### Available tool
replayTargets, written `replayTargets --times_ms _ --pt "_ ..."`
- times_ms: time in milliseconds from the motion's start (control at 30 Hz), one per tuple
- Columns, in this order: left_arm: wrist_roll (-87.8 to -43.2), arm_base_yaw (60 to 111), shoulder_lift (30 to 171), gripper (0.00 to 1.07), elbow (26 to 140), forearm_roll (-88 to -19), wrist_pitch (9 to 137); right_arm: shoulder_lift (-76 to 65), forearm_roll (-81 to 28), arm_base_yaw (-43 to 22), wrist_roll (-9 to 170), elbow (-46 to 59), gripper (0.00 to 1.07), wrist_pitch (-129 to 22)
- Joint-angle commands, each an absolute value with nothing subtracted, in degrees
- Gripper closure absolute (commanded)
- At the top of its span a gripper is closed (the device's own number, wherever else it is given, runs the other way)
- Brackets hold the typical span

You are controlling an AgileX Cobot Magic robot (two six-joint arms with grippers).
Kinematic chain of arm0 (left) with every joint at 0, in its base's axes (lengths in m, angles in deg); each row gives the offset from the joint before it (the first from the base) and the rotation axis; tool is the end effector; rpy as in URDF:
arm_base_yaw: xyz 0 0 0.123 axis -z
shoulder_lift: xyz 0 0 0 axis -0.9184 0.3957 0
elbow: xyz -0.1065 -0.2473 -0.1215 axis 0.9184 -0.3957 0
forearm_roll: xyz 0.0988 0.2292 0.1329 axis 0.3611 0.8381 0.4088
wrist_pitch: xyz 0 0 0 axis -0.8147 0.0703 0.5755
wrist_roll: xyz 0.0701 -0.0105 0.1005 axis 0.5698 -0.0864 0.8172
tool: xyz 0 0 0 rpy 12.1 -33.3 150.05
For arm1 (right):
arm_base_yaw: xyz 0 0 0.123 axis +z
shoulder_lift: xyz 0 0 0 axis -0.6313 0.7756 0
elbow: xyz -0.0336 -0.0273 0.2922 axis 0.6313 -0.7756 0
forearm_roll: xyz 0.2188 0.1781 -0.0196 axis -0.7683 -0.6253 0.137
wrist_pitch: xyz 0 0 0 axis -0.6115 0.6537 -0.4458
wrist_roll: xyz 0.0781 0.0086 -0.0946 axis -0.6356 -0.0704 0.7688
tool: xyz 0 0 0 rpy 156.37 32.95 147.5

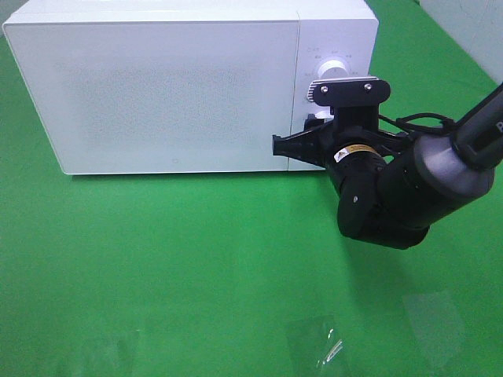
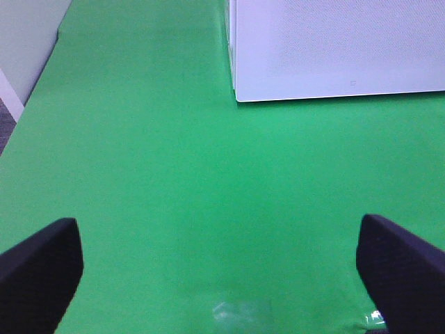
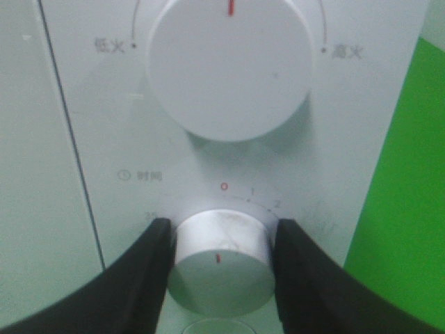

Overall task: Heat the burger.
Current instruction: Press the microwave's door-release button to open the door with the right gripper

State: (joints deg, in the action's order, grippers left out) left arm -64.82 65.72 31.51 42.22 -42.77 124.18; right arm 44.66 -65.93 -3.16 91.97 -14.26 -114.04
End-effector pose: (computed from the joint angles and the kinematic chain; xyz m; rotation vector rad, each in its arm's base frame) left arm 0.0368 -0.0064 0.2810 0.0669 2.0430 -0.0174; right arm 0.3673 0.1808 0.0930 -0.0392 1.7048 -0.0046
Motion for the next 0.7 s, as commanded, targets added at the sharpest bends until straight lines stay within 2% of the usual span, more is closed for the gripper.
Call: replayTargets --times_ms 33,267,300,333,400,567,633,700 --pt "-65.28 65.66 30.48 0.07 42.28 -42.82 123.44 44.78 -62.95 -3.79 90.83 -13.29 1.07 -113.93" --pt "-65.28 65.66 30.48 0.07 42.28 -42.82 123.44 44.78 -62.50 -3.79 71.00 -13.29 1.07 -113.75" --pt "-65.28 65.66 30.48 0.07 42.28 -42.82 123.44 44.78 -61.01 -3.85 60.35 -13.29 1.07 -113.35" --pt "-65.28 65.66 30.48 0.07 42.28 -42.82 123.44 44.78 -61.01 -3.85 60.35 -13.29 1.07 -113.35" --pt "-65.28 65.66 30.48 0.07 42.28 -42.82 123.44 44.78 -58.83 -3.85 45.56 -13.29 1.07 -113.18" --pt "-65.28 65.66 30.48 0.07 42.28 -42.82 123.44 44.78 -55.96 -3.85 28.09 -13.29 1.07 -113.07" --pt "-65.28 65.66 30.48 0.07 42.28 -42.82 123.44 44.78 -55.45 -3.85 14.68 -13.29 1.07 -115.13" --pt "-65.28 65.66 30.48 0.07 42.28 -42.82 123.44 44.78 -55.45 -3.85 13.08 -13.29 1.07 -115.47"
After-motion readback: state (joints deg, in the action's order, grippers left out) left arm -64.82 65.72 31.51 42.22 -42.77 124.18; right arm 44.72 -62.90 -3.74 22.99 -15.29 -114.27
